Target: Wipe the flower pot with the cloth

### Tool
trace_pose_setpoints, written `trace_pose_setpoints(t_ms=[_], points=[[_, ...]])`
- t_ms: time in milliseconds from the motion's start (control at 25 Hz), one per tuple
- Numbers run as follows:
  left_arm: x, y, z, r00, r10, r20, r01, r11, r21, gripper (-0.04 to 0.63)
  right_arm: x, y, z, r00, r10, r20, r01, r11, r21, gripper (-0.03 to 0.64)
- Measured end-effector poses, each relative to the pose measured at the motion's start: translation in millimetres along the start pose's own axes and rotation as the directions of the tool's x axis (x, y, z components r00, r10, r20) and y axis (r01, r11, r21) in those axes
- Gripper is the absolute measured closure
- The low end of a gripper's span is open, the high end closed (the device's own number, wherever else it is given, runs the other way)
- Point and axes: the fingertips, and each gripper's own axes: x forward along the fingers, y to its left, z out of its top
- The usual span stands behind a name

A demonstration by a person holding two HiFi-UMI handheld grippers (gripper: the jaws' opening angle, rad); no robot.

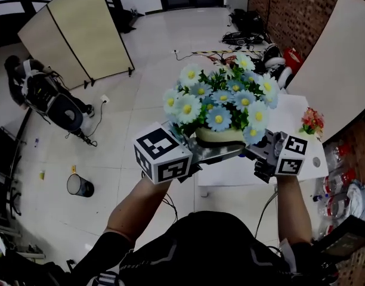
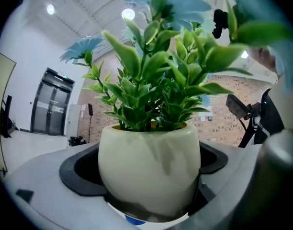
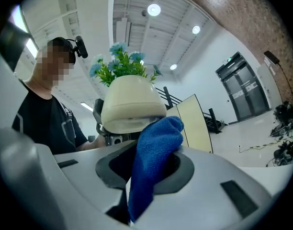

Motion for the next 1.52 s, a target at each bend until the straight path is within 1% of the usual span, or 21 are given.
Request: trace_pose_setpoints(t_ms=[120,240,320,400,520,600,680,760,840,920,1000,1080,1200,1360,1520], points=[[6,-1,-1,1.000,-0.002,0.002,0.002,1.000,-0.011,0.014,7,6,8,0.999,0.054,0.005,-0.053,0.998,-0.033,0.540],[11,5,-7,0.999,0.051,-0.008,-0.051,0.999,0.010,0.014,0,24,6,0.992,0.126,-0.031,-0.128,0.989,-0.074,0.540],[11,9,-10,0.997,0.070,-0.011,-0.070,0.998,-0.007,0.014,-7,37,1,0.987,0.150,-0.052,-0.154,0.984,-0.085,0.540],[9,12,-10,0.997,0.072,-0.006,-0.072,0.997,-0.029,0.014,-9,49,-3,0.985,0.163,-0.057,-0.167,0.983,-0.081,0.540],[4,15,-10,0.996,0.088,-0.013,-0.088,0.996,-0.004,0.014,-4,69,-8,0.977,0.205,-0.051,-0.208,0.976,-0.068,0.540],[2,13,-8,0.997,0.083,-0.005,-0.083,0.996,-0.011,0.014,-4,79,-5,0.974,0.227,-0.018,-0.228,0.972,-0.051,0.540],[4,8,-5,0.998,0.065,0.016,-0.064,0.997,-0.042,0.014,-10,79,-4,0.974,0.226,0.001,-0.226,0.974,-0.032,0.540],[6,2,-4,0.999,0.044,0.032,-0.042,0.997,-0.072,0.014,-15,68,-9,0.979,0.202,0.005,-0.202,0.979,-0.014,0.540],[7,-4,-1,0.999,0.017,0.044,-0.014,0.996,-0.085,0.014,-12,45,-16,0.990,0.141,-0.005,-0.141,0.990,-0.009,0.540],[6,-10,4,0.999,-0.006,0.047,0.009,0.997,-0.075,0.014,2,20,-20,0.998,0.065,-0.021,-0.066,0.998,-0.019,0.540],[3,-16,9,0.999,-0.028,0.043,0.030,0.998,-0.061,0.014,23,5,-17,0.999,0.027,-0.026,-0.028,0.999,-0.020,0.540],[2,-19,12,0.998,-0.043,0.039,0.045,0.997,-0.063,0.014,40,3,-8,0.999,0.043,0.003,-0.043,0.999,-0.008,0.540],[0,-18,10,0.999,-0.028,0.029,0.030,0.998,-0.059,0.014,52,13,5,0.994,0.090,0.055,-0.089,0.996,-0.005,0.540],[5,-9,5,1.000,0.000,0.021,0.001,0.999,-0.032,0.014,44,26,3,0.988,0.143,0.056,-0.142,0.990,-0.022,0.540],[4,0,0,0.999,0.033,0.030,-0.031,0.998,-0.049,0.014,36,55,-3,0.977,0.208,0.038,-0.206,0.977,-0.049,0.540]])
